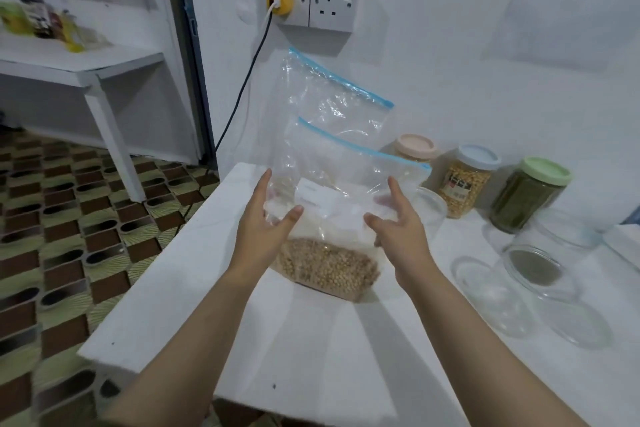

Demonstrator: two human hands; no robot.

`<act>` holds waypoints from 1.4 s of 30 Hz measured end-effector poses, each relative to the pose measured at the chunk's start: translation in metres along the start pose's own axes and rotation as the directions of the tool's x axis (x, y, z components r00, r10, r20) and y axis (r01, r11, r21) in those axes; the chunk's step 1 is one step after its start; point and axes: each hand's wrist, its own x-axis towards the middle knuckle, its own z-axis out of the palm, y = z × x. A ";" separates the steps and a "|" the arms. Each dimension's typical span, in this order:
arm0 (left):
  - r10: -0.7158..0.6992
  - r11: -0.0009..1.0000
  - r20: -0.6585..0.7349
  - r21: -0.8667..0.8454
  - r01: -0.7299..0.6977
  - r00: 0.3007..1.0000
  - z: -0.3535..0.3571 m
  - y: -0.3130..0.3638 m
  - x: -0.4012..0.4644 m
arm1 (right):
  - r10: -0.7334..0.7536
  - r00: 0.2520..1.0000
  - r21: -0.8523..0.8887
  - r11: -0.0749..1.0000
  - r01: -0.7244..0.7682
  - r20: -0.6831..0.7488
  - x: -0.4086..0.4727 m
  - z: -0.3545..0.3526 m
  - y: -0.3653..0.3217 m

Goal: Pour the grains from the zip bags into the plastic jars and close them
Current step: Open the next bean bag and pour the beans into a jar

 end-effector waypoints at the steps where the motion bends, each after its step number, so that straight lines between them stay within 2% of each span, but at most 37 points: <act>1: 0.004 1.000 -0.020 0.000 -0.004 1.000 0.003 0.006 -0.011 | -0.064 0.998 -0.018 0.998 0.064 0.001 -0.010 -0.009 -0.002; 4: 0.031 1.000 -0.080 0.006 -0.031 0.996 0.012 0.030 -0.041 | -0.244 0.969 -0.108 0.963 0.245 0.026 -0.037 -0.033 -0.005; 9: 0.080 0.995 -0.105 -0.054 -0.086 0.991 0.025 0.063 -0.082 | -0.422 0.907 -0.166 0.893 0.419 0.019 -0.077 -0.069 -0.002; 13: 0.175 0.985 -0.106 0.003 -0.175 0.979 0.027 0.080 -0.098 | -0.476 0.879 -0.179 0.865 0.468 0.000 -0.093 -0.093 0.003; 17: 0.254 0.963 -0.126 0.122 -0.239 0.959 0.031 0.091 -0.101 | -0.523 0.852 -0.281 0.819 0.501 -0.005 -0.097 -0.104 -0.010; 20: 0.240 0.953 -0.152 0.227 -0.203 0.959 0.043 0.092 -0.107 | -0.591 0.804 -0.177 0.800 0.573 -0.068 -0.088 -0.109 -0.029; 22: 0.285 0.929 -0.165 0.291 -0.229 0.944 0.052 0.092 -0.110 | -0.614 0.782 -0.146 0.787 0.599 -0.105 -0.084 -0.108 -0.046; 26: 0.419 0.879 -0.099 0.293 -0.375 0.903 0.069 0.108 -0.111 | -0.647 0.747 -0.058 0.760 0.647 -0.151 -0.082 -0.103 -0.074; 32: 0.657 0.743 -0.026 0.196 -0.640 0.754 0.079 0.165 -0.105 | -0.717 0.671 -0.031 0.687 0.726 -0.191 -0.092 -0.100 -0.089; 36: 0.726 0.666 0.046 0.204 -0.718 0.686 0.091 0.186 -0.102 | -0.663 0.729 0.129 0.718 0.684 -0.170 -0.099 -0.101 -0.092; 40: 0.736 0.655 0.085 0.157 -0.739 0.671 0.102 0.194 -0.100 | -0.630 0.751 0.194 0.726 0.660 -0.200 -0.100 -0.108 -0.093; 42: 0.718 0.680 0.095 0.117 -0.724 0.690 0.106 0.198 -0.099 | -0.611 0.764 0.222 0.731 0.645 -0.209 -0.100 -0.112 -0.094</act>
